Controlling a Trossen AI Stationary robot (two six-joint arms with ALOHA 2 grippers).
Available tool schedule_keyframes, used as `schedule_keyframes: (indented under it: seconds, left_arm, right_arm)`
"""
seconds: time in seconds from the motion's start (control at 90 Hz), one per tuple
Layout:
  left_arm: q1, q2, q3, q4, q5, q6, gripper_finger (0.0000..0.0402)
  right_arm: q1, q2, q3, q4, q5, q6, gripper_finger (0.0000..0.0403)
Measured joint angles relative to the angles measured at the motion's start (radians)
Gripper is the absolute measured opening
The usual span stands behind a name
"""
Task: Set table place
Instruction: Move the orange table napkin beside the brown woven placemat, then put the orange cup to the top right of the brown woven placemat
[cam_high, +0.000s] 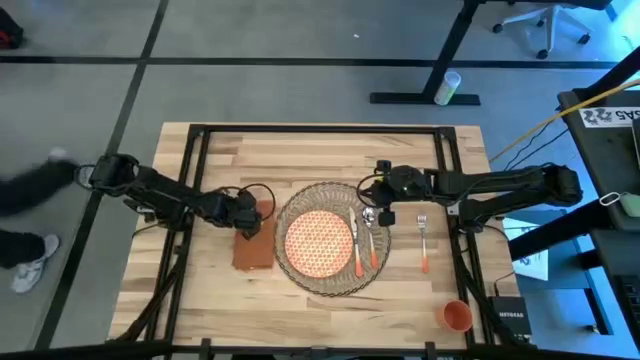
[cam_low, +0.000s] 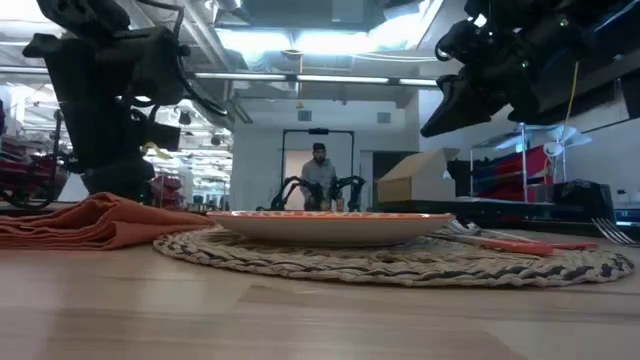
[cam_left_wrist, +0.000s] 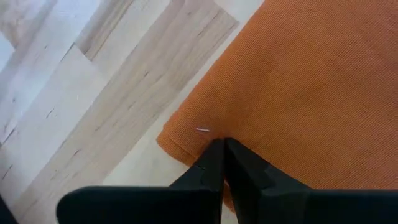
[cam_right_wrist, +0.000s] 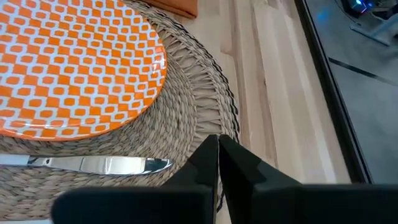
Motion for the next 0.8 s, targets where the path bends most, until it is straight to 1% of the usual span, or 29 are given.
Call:
schedule_keyframes:
  seconds: [0.289,0.456,0.7,0.744,0.8]
  left_arm:
    - [0.000,-0.006,0.046,0.000,-0.003,0.008,0.0000]
    - [0.000,-0.031,0.058,-0.006,-0.031,0.026,0.0000]
    - [-0.010,-0.142,0.059,0.011,-0.069,0.009,0.0000]
    - [-0.018,-0.168,0.060,0.027,-0.070,0.009,0.0000]
    - [-0.031,-0.200,0.060,0.059,-0.071,0.014,0.0000]
  right_arm:
    - [0.000,0.000,0.000,0.000,0.000,-0.006,0.0000]
    - [0.000,0.000,0.000,0.001,0.000,-0.017,0.0000]
    - [0.000,-0.011,0.013,-0.012,0.000,-0.015,0.0000]
    - [0.000,-0.020,0.027,-0.044,0.000,0.003,0.0000]
    - [0.000,-0.036,0.051,-0.123,0.009,0.044,0.0000]
